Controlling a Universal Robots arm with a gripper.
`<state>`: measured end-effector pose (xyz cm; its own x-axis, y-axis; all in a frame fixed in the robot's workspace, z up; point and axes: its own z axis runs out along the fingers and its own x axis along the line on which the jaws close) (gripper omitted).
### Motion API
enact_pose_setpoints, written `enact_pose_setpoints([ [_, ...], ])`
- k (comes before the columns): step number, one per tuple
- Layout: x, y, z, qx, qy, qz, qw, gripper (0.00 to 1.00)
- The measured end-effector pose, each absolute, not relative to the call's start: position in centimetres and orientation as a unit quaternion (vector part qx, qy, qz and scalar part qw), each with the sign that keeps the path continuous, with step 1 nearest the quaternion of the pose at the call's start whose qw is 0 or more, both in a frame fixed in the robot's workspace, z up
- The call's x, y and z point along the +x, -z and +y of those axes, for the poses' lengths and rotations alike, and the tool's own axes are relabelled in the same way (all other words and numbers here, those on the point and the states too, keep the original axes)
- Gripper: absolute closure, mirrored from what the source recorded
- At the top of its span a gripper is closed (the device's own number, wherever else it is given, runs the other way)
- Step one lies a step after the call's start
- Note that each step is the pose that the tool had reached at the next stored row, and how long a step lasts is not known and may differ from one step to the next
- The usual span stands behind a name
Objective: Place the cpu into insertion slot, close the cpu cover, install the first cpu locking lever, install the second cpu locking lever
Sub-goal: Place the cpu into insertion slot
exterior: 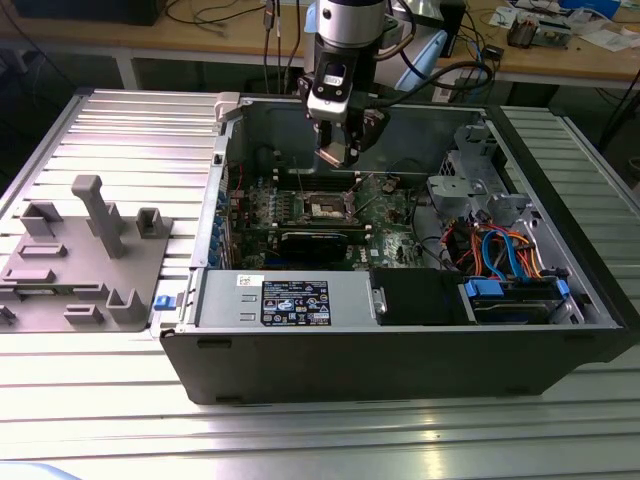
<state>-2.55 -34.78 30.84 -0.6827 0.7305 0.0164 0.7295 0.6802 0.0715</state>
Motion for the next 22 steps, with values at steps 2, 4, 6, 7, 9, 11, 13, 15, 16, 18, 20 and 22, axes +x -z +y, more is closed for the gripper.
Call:
enact_pose_setpoints([
  [2,-2.55,-30.84,-34.78,0.398,-0.036,0.916,0.007,0.46],
  [4,-2.55,-30.83,-34.78,0.399,-0.036,0.916,0.007,0.46],
  [6,-2.55,-30.79,-34.78,0.400,-0.036,0.916,0.007,0.46],
  [7,-2.55,-30.78,-34.78,0.401,-0.036,0.916,0.007,0.46],
  [9,-2.55,-30.78,-34.78,0.401,-0.036,0.915,0.007,0.46],
  [11,-2.55,-30.77,-34.78,0.401,-0.036,0.915,0.007,0.46],
  [13,-2.55,-30.76,-34.78,0.401,-0.036,0.915,0.007,0.46],
  [15,-2.55,-30.75,-34.78,0.402,-0.036,0.915,0.007,0.46],
  [16,-2.55,-30.75,-34.78,0.402,-0.036,0.915,0.007,0.46],
  [18,-2.55,-30.74,-34.78,0.406,-0.036,0.913,0.007,0.46],
  [20,-2.55,-30.69,-34.78,0.412,-0.036,0.910,0.007,0.46],
  [22,-2.55,-30.68,-34.78,0.413,-0.036,0.910,0.007,0.46],
])
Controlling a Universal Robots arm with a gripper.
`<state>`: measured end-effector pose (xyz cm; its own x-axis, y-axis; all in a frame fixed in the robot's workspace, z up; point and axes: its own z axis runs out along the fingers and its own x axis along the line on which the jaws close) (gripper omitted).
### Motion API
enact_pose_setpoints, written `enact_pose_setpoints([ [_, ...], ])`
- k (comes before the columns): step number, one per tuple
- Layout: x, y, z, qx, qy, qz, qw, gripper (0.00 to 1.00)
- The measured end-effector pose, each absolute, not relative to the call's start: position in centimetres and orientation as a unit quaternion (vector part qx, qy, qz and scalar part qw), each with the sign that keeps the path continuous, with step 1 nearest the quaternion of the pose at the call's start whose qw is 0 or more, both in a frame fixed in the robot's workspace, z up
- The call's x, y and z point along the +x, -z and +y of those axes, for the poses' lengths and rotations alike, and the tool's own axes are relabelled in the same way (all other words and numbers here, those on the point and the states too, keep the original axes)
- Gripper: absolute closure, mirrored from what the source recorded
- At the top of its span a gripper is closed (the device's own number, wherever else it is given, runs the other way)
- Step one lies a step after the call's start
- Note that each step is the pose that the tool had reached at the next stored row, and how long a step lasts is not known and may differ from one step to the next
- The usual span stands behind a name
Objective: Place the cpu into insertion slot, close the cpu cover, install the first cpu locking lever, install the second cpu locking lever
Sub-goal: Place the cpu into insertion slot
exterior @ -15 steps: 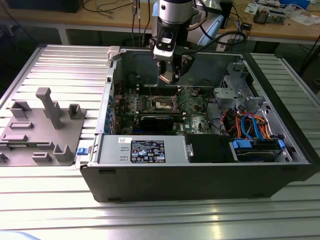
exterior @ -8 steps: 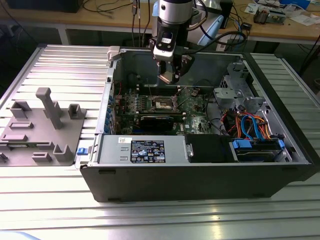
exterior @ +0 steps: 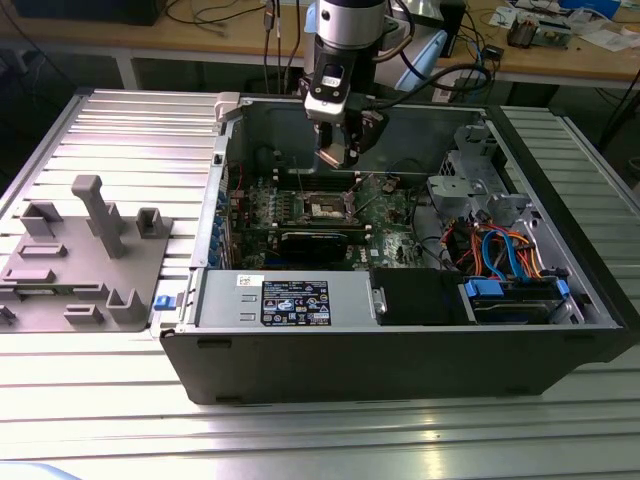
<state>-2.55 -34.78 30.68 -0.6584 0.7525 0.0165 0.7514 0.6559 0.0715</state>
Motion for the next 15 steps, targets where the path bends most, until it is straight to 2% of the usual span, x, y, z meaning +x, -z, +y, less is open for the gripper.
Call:
enact_pose_setpoints([
  [15,-2.55,-30.62,-34.78,0.418,-0.036,0.907,0.008,0.46],
])
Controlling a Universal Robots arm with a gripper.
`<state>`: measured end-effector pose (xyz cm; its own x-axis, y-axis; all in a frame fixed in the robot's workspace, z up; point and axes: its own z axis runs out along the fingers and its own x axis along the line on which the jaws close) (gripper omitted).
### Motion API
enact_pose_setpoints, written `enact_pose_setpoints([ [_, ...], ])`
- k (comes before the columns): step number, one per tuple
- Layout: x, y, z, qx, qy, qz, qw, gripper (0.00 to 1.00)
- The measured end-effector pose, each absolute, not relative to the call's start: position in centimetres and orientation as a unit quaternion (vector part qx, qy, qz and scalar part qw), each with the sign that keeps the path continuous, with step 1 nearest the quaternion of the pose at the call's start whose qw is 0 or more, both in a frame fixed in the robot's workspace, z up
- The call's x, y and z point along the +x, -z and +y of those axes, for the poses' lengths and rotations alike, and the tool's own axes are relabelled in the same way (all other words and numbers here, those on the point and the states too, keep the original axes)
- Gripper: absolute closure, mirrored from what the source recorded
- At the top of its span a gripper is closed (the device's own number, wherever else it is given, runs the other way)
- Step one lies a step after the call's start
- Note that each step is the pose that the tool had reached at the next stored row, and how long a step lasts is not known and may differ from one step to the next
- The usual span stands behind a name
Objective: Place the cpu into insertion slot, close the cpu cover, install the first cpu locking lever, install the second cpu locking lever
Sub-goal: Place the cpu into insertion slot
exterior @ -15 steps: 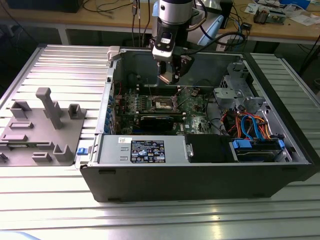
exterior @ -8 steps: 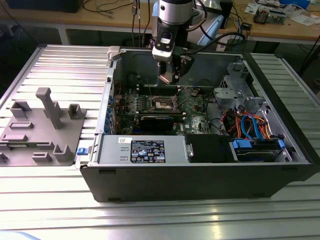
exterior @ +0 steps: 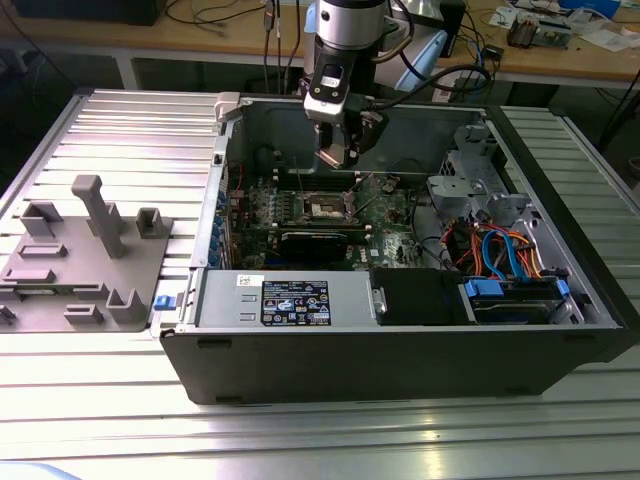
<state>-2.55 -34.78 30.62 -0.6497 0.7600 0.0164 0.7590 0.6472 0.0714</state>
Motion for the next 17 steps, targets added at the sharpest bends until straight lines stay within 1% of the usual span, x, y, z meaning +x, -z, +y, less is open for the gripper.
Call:
enact_pose_setpoints([
  [17,-2.55,-30.56,-34.78,0.424,-0.036,0.905,0.008,0.46],
])
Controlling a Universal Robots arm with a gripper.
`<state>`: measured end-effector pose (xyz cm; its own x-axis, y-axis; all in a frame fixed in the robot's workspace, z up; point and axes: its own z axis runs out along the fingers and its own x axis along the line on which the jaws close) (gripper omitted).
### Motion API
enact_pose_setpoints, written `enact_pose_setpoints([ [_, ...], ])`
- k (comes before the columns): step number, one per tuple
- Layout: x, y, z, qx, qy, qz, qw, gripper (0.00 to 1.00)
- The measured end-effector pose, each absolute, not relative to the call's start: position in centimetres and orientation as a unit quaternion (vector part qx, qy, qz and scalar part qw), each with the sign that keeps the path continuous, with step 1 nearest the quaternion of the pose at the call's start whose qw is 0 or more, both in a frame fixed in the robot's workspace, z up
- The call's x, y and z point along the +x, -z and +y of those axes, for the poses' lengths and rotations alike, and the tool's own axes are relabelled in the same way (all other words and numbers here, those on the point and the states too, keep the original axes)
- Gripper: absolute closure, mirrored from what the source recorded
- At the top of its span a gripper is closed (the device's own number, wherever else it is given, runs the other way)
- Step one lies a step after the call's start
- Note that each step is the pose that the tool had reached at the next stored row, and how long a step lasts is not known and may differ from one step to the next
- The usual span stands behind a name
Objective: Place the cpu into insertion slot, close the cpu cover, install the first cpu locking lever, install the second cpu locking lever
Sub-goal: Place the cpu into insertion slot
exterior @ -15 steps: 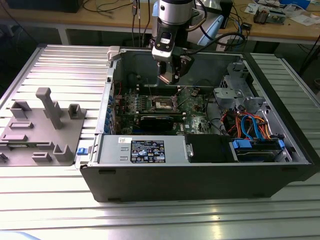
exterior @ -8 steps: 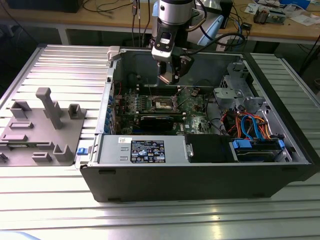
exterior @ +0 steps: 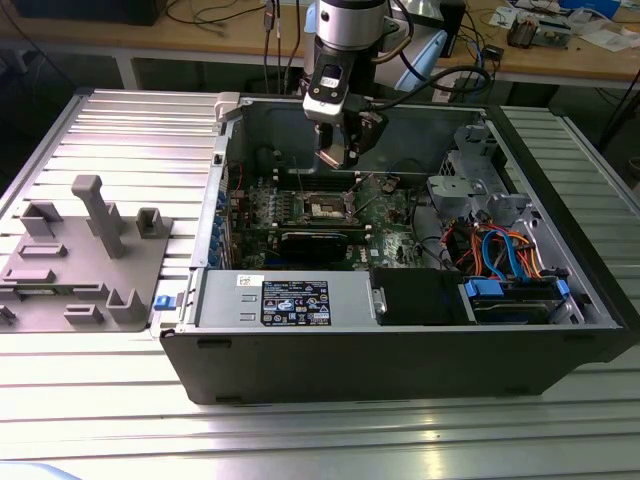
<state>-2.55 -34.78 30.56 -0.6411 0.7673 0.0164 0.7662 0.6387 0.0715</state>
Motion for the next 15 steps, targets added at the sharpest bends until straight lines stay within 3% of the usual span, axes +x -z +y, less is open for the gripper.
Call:
enact_pose_setpoints([
  [15,-2.55,-30.50,-34.78,0.428,-0.036,0.903,0.008,0.46],
])
